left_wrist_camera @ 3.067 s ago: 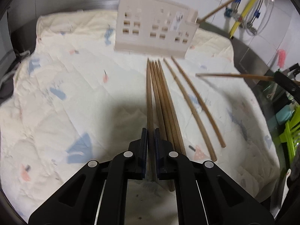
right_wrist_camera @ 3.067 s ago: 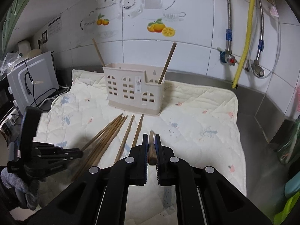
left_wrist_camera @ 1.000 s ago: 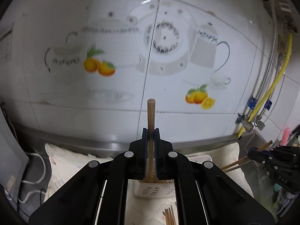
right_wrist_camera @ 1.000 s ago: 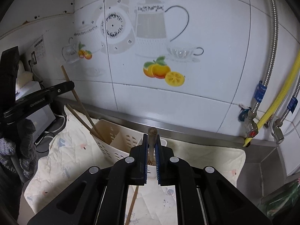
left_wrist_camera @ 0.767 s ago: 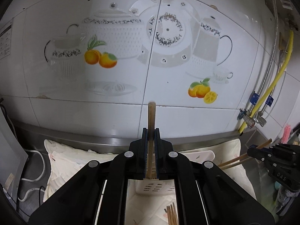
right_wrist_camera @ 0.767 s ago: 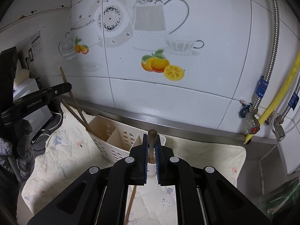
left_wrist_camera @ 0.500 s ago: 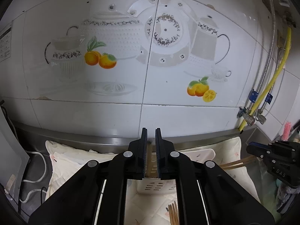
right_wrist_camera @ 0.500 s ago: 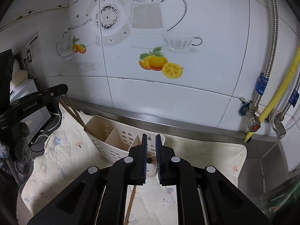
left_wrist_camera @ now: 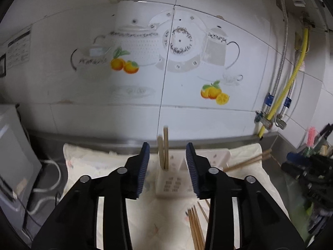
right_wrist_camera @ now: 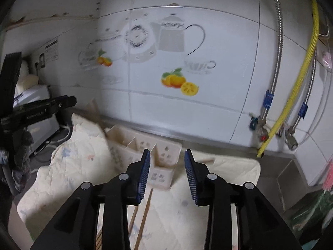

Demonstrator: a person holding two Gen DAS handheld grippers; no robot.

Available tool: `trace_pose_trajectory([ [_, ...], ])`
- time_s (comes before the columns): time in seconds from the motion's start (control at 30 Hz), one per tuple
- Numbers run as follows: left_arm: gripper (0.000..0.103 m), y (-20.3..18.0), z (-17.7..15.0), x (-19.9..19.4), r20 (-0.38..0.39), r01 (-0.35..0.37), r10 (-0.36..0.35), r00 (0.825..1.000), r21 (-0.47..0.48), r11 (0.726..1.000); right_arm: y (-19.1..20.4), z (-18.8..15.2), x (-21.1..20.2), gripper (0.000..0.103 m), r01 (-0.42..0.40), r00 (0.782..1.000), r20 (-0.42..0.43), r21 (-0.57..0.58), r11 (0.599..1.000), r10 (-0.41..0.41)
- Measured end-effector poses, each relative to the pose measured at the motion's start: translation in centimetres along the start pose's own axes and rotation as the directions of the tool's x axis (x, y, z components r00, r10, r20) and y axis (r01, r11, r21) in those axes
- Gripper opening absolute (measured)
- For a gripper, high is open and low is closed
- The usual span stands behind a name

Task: Organize utensils
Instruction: 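Move both tools back to the mat and grasp a chopstick with the right tool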

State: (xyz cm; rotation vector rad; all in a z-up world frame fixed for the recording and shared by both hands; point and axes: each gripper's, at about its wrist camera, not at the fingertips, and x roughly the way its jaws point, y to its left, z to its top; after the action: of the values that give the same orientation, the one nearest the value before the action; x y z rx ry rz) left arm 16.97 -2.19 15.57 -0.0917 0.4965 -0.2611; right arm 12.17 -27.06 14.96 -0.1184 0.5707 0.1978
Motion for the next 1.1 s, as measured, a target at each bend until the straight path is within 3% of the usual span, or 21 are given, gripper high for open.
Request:
trace_pose_trajectory([
  [0.23, 0.045, 0.5, -5.4, -2.2, -0.04, 0.017, -0.017, 0.999, -0.006, 1.0, 2.4, -7.3, -0.1, 0.034, -0.016, 0.998, -0.066, -0.002, 1.0, 0.016],
  [0.6, 0.049, 1.9, -13.2, -3.1, -0.129, -0.024, 0.016, 0.992, -0.064, 0.998, 4.5, -17.2, 2.2, 0.033, -0.048, 0.976, -0.207, 0.072, 0.996, 0.062],
  [0.87, 0.049, 3.0, -16.7, -2.9, -0.188, -0.044, 0.026, 0.982, -0.091, 0.995, 5.2, -20.3, 5.3, 0.021, -0.063, 0.955, -0.279, 0.131, 0.989, 0.098],
  [1.1, 0.049, 3.2, -18.4, -2.6, -0.226, -0.046, 0.023, 0.974, -0.094, 0.995, 5.2, -20.6, 6.7, 0.013, -0.052, 0.951, -0.293, 0.166, 0.985, 0.099],
])
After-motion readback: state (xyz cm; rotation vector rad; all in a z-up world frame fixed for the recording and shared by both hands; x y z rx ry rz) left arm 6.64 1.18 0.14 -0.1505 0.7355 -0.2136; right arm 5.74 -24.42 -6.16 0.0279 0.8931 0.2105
